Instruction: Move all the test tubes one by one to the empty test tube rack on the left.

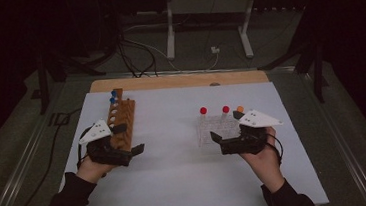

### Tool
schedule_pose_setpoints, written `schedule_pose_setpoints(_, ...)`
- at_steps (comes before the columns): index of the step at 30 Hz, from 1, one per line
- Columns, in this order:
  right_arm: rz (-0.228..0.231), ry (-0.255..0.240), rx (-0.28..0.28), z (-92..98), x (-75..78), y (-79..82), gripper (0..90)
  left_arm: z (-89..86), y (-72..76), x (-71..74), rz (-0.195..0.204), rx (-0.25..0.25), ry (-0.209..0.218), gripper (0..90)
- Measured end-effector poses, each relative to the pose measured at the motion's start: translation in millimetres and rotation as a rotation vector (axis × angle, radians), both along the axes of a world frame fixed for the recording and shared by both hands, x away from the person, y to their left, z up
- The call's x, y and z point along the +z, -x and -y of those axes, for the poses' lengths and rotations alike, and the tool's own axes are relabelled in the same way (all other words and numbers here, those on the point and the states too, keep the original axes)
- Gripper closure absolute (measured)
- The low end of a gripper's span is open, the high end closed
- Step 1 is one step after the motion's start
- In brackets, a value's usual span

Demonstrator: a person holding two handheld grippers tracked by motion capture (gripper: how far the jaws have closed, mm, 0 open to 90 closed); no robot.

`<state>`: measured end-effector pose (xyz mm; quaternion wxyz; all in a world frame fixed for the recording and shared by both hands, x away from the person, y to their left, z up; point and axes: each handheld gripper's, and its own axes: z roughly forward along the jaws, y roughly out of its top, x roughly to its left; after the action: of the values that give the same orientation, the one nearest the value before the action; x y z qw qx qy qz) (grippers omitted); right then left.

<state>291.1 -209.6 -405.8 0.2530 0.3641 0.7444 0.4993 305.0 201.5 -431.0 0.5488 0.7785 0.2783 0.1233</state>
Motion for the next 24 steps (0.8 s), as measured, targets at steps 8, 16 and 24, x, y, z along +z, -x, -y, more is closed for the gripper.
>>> schedule_pose_setpoints(8, -0.033, 0.014, -0.082, 25.8, -11.2, -1.2, 0.0, 7.7, 8.7, -5.3, -0.008, -0.042, -0.003, 1.7)
schedule_pose_setpoints(16, -0.072, 0.032, -0.157, 44.7, -27.0, -4.2, 3.4, 9.7, 10.1, -9.3, -0.018, -0.051, -0.004, 1.7)
schedule_pose_setpoints(24, -0.134, 0.066, -0.214, 51.7, -40.4, -9.8, 16.4, 9.6, 10.2, -10.5, -0.020, -0.058, -0.002, 1.7)
